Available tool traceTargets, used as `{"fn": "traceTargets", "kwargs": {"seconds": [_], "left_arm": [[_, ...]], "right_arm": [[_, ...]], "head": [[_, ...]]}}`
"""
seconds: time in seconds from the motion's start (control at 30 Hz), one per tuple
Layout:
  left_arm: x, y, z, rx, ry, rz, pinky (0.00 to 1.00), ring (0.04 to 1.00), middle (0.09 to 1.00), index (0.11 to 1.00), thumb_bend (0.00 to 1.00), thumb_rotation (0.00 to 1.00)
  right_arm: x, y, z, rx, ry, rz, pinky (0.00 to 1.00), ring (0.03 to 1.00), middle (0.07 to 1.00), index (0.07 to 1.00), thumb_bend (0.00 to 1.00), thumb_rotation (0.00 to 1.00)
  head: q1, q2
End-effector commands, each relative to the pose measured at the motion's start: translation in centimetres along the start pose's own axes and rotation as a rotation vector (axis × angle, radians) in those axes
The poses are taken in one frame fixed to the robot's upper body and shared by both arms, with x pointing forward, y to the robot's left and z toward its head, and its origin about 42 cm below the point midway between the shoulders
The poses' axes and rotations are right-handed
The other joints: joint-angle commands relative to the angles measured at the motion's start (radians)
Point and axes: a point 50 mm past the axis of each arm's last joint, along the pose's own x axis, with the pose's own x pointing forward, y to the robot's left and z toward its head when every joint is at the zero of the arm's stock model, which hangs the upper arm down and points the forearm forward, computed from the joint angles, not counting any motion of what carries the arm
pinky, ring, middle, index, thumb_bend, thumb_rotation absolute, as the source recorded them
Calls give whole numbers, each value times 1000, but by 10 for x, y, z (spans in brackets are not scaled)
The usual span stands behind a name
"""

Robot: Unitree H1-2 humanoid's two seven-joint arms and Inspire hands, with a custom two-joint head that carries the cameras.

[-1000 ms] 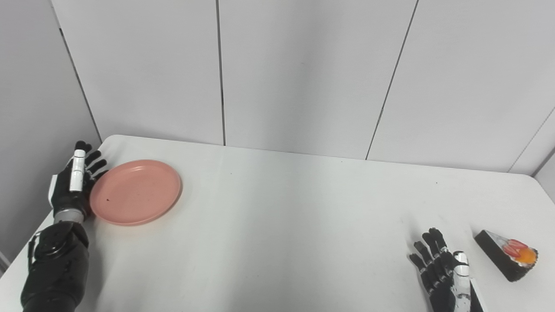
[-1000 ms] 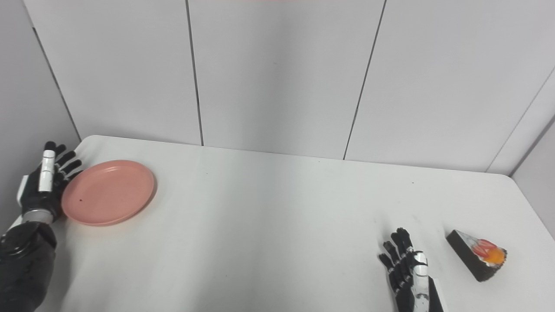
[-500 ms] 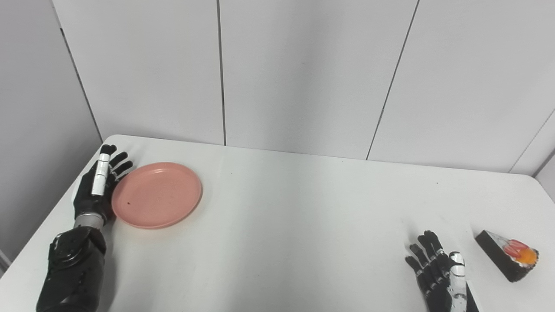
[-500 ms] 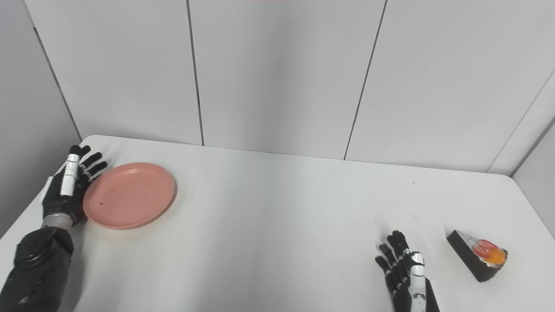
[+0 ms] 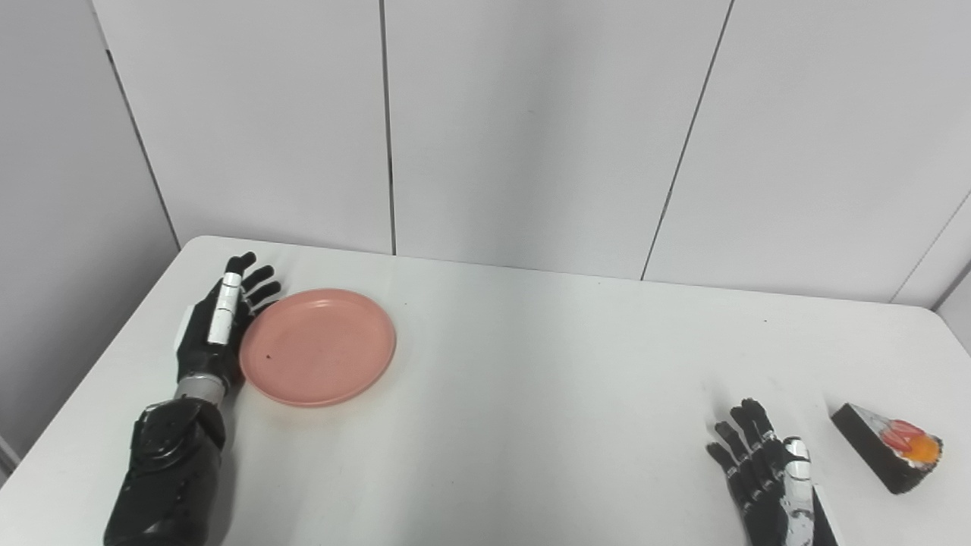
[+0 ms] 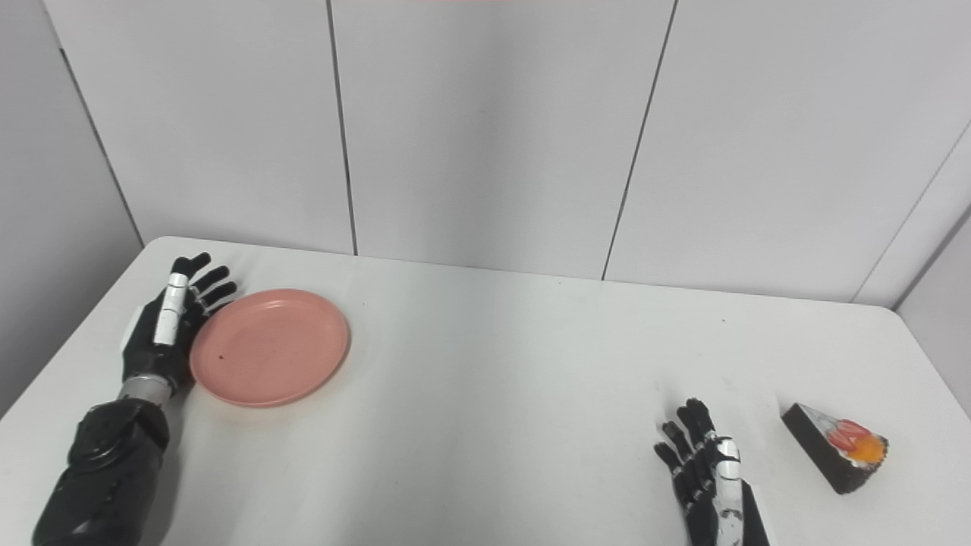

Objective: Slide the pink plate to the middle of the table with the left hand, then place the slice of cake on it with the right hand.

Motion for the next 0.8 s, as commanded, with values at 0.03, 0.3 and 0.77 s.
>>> {"fn": "traceTargets", "kwargs": {"seconds": [0.03, 0.3, 0.77], "left_arm": [[6, -15, 8, 1, -25, -41, 721, 789, 819, 836, 831, 788], [1, -45, -7, -19, 5, -97, 718, 798, 824, 834, 786, 800], [-14, -94, -31, -45, 59, -185, 756, 828, 847, 874, 783, 810]], "right_arm": [[3, 0, 7, -2, -53, 6, 924, 938, 957, 937, 755, 973], [2, 2, 6, 13, -52, 7, 921, 940, 958, 929, 761, 954], [1, 6, 3, -19, -58, -7, 876, 901, 917, 902, 740, 935]], "head": [[-3, 2], [-26, 3], [-94, 17]]}}
